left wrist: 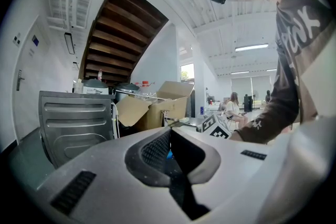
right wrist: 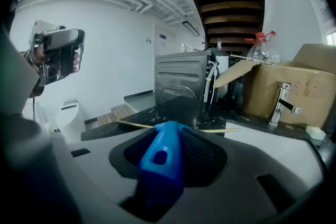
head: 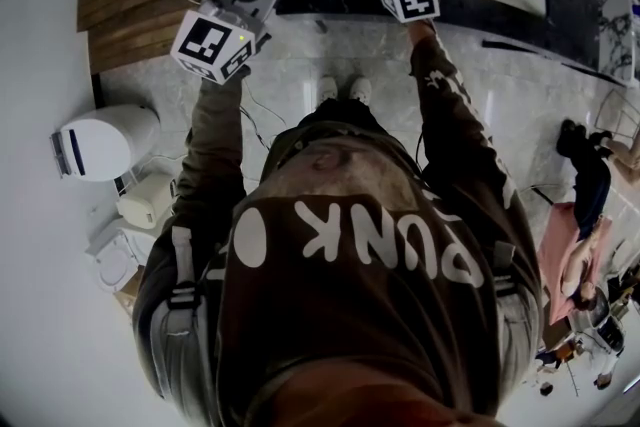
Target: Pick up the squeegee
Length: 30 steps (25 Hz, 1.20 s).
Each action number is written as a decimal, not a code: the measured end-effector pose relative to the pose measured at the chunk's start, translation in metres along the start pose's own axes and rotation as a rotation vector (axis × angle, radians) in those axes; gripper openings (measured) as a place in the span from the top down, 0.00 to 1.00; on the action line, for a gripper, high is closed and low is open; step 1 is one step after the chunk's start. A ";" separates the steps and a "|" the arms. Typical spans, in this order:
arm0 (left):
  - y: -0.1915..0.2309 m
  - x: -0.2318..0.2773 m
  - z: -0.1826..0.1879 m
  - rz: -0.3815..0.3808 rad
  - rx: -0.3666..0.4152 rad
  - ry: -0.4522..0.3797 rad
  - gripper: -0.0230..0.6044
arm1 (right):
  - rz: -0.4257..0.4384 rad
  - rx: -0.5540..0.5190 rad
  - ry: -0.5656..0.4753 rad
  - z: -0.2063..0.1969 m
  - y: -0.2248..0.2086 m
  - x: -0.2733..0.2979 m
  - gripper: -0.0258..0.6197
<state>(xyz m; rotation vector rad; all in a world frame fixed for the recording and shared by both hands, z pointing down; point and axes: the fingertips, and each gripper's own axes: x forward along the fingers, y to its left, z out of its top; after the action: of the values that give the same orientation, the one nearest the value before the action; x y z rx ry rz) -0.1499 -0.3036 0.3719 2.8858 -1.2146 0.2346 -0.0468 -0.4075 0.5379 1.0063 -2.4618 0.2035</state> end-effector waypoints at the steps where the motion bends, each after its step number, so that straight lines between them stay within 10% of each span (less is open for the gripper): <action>1: -0.001 0.000 0.001 -0.002 0.003 0.000 0.96 | -0.003 -0.001 -0.007 0.002 -0.001 -0.003 0.72; 30: -0.022 -0.002 0.056 -0.035 0.080 -0.047 0.96 | -0.078 -0.139 -0.381 0.145 -0.004 -0.186 0.72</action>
<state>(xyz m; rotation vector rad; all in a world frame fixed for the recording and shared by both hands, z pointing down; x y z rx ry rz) -0.1277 -0.2902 0.3177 2.9946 -1.1867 0.2221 0.0180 -0.3395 0.3218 1.1656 -2.7181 -0.2017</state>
